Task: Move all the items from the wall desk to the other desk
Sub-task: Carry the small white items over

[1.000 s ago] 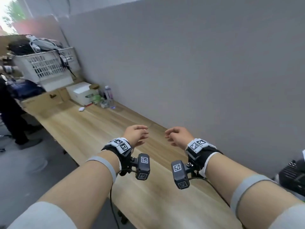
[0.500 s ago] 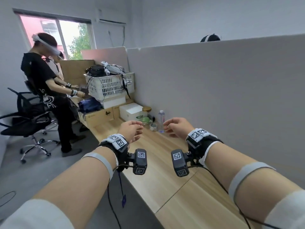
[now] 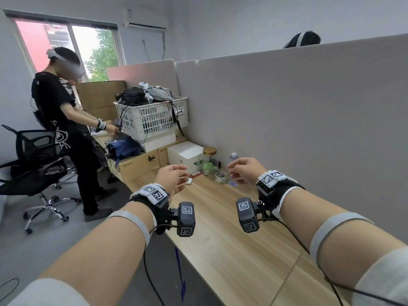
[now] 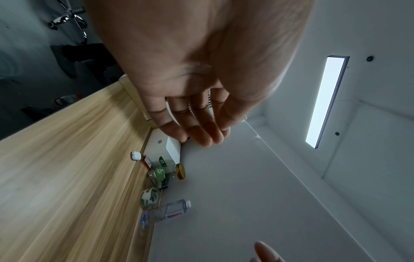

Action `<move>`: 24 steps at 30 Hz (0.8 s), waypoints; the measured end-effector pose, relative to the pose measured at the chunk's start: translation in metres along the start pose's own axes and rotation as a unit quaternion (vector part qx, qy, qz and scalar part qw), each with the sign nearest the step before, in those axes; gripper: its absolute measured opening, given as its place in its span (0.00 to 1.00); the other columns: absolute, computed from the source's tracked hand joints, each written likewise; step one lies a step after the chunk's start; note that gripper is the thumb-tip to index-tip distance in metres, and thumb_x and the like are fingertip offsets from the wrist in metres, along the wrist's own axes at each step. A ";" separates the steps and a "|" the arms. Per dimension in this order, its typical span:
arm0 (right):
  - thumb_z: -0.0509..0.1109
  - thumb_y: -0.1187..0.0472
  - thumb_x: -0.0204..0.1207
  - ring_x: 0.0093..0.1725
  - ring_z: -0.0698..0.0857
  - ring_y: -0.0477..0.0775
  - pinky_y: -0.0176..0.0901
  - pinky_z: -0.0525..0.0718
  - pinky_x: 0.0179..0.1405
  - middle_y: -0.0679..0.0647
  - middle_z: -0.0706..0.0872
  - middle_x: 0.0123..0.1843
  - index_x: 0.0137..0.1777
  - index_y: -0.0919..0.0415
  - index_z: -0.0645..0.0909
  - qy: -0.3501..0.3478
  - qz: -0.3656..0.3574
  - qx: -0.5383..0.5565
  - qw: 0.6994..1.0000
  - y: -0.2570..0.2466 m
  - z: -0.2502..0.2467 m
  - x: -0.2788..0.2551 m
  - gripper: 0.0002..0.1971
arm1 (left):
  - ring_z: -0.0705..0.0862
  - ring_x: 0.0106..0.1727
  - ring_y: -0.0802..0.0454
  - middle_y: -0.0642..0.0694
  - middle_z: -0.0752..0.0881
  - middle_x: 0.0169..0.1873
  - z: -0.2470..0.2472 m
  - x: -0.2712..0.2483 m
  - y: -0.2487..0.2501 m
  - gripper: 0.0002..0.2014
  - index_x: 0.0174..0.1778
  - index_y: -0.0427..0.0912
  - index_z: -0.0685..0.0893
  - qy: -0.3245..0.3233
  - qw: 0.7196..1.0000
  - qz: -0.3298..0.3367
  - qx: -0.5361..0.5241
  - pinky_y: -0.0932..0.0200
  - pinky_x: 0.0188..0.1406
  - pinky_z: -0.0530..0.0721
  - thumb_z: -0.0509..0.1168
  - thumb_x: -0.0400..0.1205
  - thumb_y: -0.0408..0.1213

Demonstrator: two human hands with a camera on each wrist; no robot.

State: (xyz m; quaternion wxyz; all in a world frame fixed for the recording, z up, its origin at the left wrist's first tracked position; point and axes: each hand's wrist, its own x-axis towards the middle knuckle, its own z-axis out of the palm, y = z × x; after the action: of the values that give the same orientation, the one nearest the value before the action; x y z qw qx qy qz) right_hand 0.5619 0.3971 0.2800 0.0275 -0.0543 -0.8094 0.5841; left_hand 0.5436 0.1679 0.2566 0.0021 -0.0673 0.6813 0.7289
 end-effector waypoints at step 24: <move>0.62 0.70 0.78 0.37 0.87 0.50 0.42 0.85 0.38 0.55 0.89 0.43 0.46 0.60 0.86 0.003 0.124 -0.038 0.992 0.046 0.179 0.381 0.11 | 0.85 0.43 0.49 0.41 0.87 0.45 -0.043 0.425 -0.033 0.08 0.55 0.38 0.85 -0.081 0.988 -0.087 0.102 0.55 0.44 0.83 0.64 0.84 0.27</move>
State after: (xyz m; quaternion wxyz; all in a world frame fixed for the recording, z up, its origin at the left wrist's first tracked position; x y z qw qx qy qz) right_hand 0.1673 0.2886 0.1731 -0.0450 -0.1571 -0.8179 0.5517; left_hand 0.1298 0.0897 0.1784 0.1276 -0.0668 0.7410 0.6559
